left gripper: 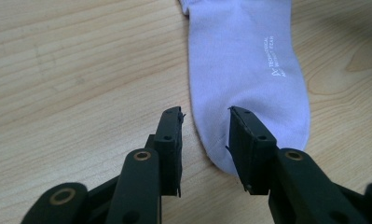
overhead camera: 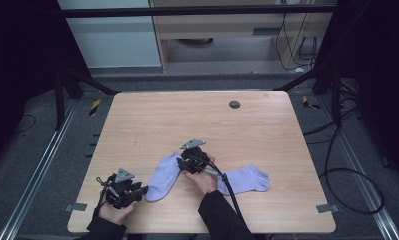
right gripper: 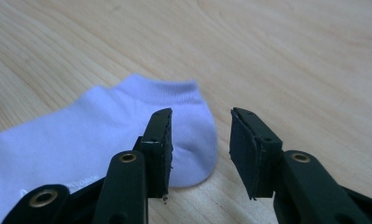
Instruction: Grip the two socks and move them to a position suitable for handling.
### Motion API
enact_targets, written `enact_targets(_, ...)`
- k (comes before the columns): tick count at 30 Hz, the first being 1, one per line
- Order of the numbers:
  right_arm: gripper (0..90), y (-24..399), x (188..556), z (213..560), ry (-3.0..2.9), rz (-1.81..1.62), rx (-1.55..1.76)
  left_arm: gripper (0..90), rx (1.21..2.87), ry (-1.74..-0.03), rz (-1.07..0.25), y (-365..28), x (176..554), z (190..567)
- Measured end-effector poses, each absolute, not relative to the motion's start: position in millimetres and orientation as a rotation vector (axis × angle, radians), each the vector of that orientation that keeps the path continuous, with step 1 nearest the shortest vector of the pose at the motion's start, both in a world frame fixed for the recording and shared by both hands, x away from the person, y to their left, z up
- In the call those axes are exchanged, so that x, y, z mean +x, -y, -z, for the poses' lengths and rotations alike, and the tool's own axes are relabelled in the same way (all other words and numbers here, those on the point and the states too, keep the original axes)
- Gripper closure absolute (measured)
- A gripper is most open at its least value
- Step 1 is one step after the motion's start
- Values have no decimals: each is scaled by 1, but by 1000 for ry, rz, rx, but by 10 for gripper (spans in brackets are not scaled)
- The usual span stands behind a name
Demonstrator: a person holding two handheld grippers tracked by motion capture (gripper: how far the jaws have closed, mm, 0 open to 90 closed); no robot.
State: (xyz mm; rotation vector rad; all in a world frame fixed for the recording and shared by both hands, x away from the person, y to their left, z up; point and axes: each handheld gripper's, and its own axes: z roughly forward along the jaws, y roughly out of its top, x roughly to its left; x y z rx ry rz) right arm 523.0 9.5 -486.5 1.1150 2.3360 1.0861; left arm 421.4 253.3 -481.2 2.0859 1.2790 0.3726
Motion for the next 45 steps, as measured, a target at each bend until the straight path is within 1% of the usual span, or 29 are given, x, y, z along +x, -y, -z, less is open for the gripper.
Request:
enact_targets(4,642,-11,526,494,-2352,-1065,1126,662,2113,-1279,-353,-250,421,483)
enact_targets(9,701,-12,529,500,-2359,-1047,1131,724,2136,-1283,-336,-247,421,487)
enact_targets(13,779,-13,528,499,-2369,-1041,1138,796,2138,-1291,-337,-246,421,487)
enact_targets(16,862,-14,527,500,-2381,-1051,1150,848,2137,-1296,-330,-246,422,487)
enact_targets(18,878,-15,526,499,-2383,-1043,1146,862,2139,-1294,-331,-245,422,487)
enact_targets(24,880,-8,520,487,-2357,-1129,1176,868,2092,-1282,-356,-251,424,479)
enact_targets(28,880,-3,507,473,-2337,-1189,1141,868,2086,-1283,-395,-256,428,475)
enact_targets(31,880,0,495,470,-2333,-1197,1121,867,2075,-1296,-433,-259,433,472)
enact_targets(37,877,6,476,477,-2341,-1214,1152,866,2099,-1308,-490,-263,449,473)
enact_targets(42,875,7,465,485,-2342,-1227,1193,860,2140,-1308,-487,-264,456,476)
enact_targets(45,873,5,460,491,-2359,-1208,1202,838,2155,-1313,-501,-264,457,477)
